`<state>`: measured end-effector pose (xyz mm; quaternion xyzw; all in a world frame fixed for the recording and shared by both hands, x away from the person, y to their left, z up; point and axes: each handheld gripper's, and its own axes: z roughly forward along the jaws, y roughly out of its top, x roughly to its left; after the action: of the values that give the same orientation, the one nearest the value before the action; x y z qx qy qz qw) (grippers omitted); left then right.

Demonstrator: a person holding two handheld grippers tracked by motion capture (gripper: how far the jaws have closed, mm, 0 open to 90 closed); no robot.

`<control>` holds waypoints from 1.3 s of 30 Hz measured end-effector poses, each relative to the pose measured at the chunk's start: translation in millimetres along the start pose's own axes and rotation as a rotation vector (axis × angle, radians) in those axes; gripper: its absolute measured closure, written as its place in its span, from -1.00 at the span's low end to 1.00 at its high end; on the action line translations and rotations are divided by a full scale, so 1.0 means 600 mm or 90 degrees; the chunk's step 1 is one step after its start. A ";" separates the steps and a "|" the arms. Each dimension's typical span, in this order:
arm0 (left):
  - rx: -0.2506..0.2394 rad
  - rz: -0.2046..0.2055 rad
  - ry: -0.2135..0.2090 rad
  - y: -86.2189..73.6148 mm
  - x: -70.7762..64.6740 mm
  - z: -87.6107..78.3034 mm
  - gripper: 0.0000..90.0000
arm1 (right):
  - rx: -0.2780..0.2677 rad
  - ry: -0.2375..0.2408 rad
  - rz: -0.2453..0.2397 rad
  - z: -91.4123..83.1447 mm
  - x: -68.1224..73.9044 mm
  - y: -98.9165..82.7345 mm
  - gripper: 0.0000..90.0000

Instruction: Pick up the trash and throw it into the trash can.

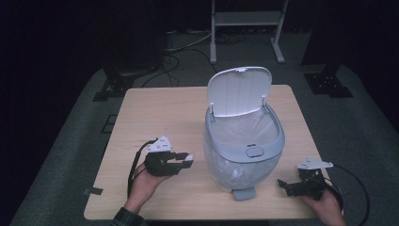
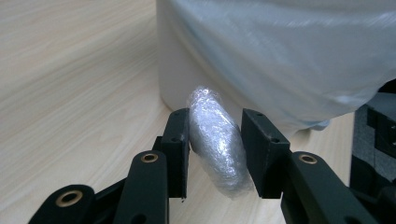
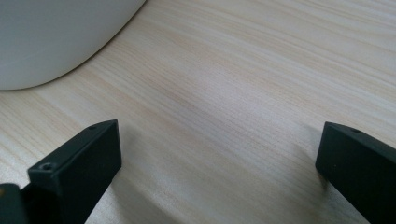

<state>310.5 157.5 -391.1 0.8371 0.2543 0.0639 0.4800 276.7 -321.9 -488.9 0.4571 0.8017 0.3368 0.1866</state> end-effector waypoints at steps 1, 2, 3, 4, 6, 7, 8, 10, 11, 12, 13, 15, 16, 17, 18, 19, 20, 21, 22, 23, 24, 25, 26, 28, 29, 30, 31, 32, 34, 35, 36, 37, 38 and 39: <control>-0.003 0.002 -0.002 0.004 -0.001 -0.003 0.40 | 0.000 0.000 0.000 0.000 0.000 0.000 -1.00; -0.004 0.005 -0.005 0.007 -0.002 -0.006 0.40 | 0.000 0.000 0.000 0.000 0.000 0.000 -1.00; -0.009 0.006 -0.007 0.011 -0.003 -0.008 0.40 | 0.000 0.000 0.000 0.000 0.000 0.000 -1.00; -0.010 0.009 -0.008 0.015 -0.004 -0.011 0.40 | 0.000 0.000 0.000 0.000 0.000 0.000 -1.00; -0.016 0.012 -0.014 0.022 -0.006 -0.016 0.40 | 0.000 0.000 0.000 0.000 0.000 0.000 -1.00; -0.019 0.012 -0.018 0.025 -0.007 -0.018 0.40 | 0.000 0.000 0.000 0.000 0.000 0.000 -1.00; -0.020 0.015 -0.020 0.029 -0.008 -0.021 0.40 | 0.000 0.000 0.000 0.000 0.000 0.000 -1.00; -0.023 0.022 -0.024 0.036 -0.010 -0.025 0.40 | 0.000 0.000 0.000 0.000 0.000 0.000 -1.00; -0.024 0.023 -0.026 0.040 -0.012 -0.026 0.40 | 0.000 0.000 0.000 0.000 0.000 0.000 -1.00; -0.025 0.025 -0.027 0.043 -0.013 -0.028 0.40 | 0.000 0.000 0.000 0.000 0.000 0.000 -1.00; -0.026 0.027 -0.029 0.047 -0.015 -0.030 0.40 | 0.000 0.000 0.000 0.000 0.000 0.000 -1.00; -0.029 0.031 -0.034 0.054 -0.017 -0.033 0.40 | 0.000 0.000 0.000 0.000 0.000 0.000 -1.00; -0.031 0.033 -0.036 0.058 -0.018 -0.035 0.40 | 0.000 0.000 0.000 0.000 0.000 0.000 -1.00; -0.032 0.035 -0.038 0.062 -0.019 -0.038 0.40 | 0.000 0.000 0.000 0.000 0.000 0.000 -1.00; -0.036 0.036 -0.044 0.066 -0.020 -0.040 0.40 | 0.000 0.000 0.000 0.000 0.000 0.000 -1.00; -0.040 0.036 -0.049 0.070 -0.021 -0.042 0.40 | 0.000 0.000 0.000 0.000 0.000 0.000 -1.00; -0.041 0.039 -0.052 0.074 -0.022 -0.044 0.40 | 0.000 0.000 0.000 0.000 0.000 0.000 -1.00; -0.043 0.042 -0.055 0.078 -0.023 -0.047 0.40 | 0.000 0.000 0.000 0.000 0.000 0.000 -1.00; -0.045 0.045 -0.057 0.082 -0.024 -0.049 0.40 | 0.000 0.000 0.000 0.000 0.000 0.000 -1.00; -0.049 0.044 -0.061 0.086 -0.026 -0.051 0.40 | 0.000 0.000 0.000 0.000 0.000 0.000 -1.00; -0.053 0.046 -0.064 0.090 -0.026 -0.053 0.40 | 0.000 0.000 0.000 0.000 0.000 0.000 -1.00; -0.055 0.048 -0.066 0.094 -0.027 -0.056 0.40 | 0.000 0.000 0.000 0.000 0.000 0.000 -1.00; -0.057 0.050 -0.069 0.098 -0.028 -0.058 0.40 | 0.000 0.000 0.000 0.000 0.000 0.000 -1.00; -0.063 0.055 -0.073 0.106 -0.030 -0.062 0.40 | 0.000 0.000 0.000 0.000 0.000 0.000 -1.00; -0.065 0.056 -0.074 0.110 -0.031 -0.065 0.40 | 0.000 0.000 0.000 0.000 0.000 0.000 -1.00; -0.067 0.058 -0.076 0.114 -0.031 -0.067 0.40 | 0.000 0.000 0.000 0.000 0.000 0.000 -1.00; -0.070 0.060 -0.078 0.118 -0.032 -0.069 0.40 | 0.000 0.000 0.000 0.000 0.000 0.000 -1.00; -0.073 0.060 -0.082 0.122 -0.032 -0.071 0.40 | 0.000 0.000 0.000 0.000 0.000 0.000 -1.00; -0.079 0.062 -0.089 0.130 -0.033 -0.073 0.40 | 0.000 0.000 0.000 0.000 0.000 0.000 -1.00; -0.081 0.064 -0.092 0.134 -0.033 -0.074 0.40 | 0.000 0.000 0.000 0.000 0.000 0.000 -1.00; -0.084 0.065 -0.096 0.139 -0.034 -0.075 0.40 | 0.000 0.000 0.000 0.000 0.000 0.000 -1.00; -0.089 0.066 -0.100 0.143 -0.035 -0.076 0.40 | 0.000 0.000 0.000 0.000 0.000 0.000 -1.00; -0.090 0.068 -0.105 0.148 -0.035 -0.078 0.40 | 0.000 0.000 0.000 0.000 0.000 0.000 -1.00; -0.095 0.068 -0.110 0.152 -0.036 -0.078 0.40 | 0.000 0.000 0.000 0.000 0.000 0.000 -1.00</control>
<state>308.8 146.0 -286.7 0.8139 0.1615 0.0357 0.5569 276.7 -321.9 -489.0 0.4571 0.8017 0.3370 0.1865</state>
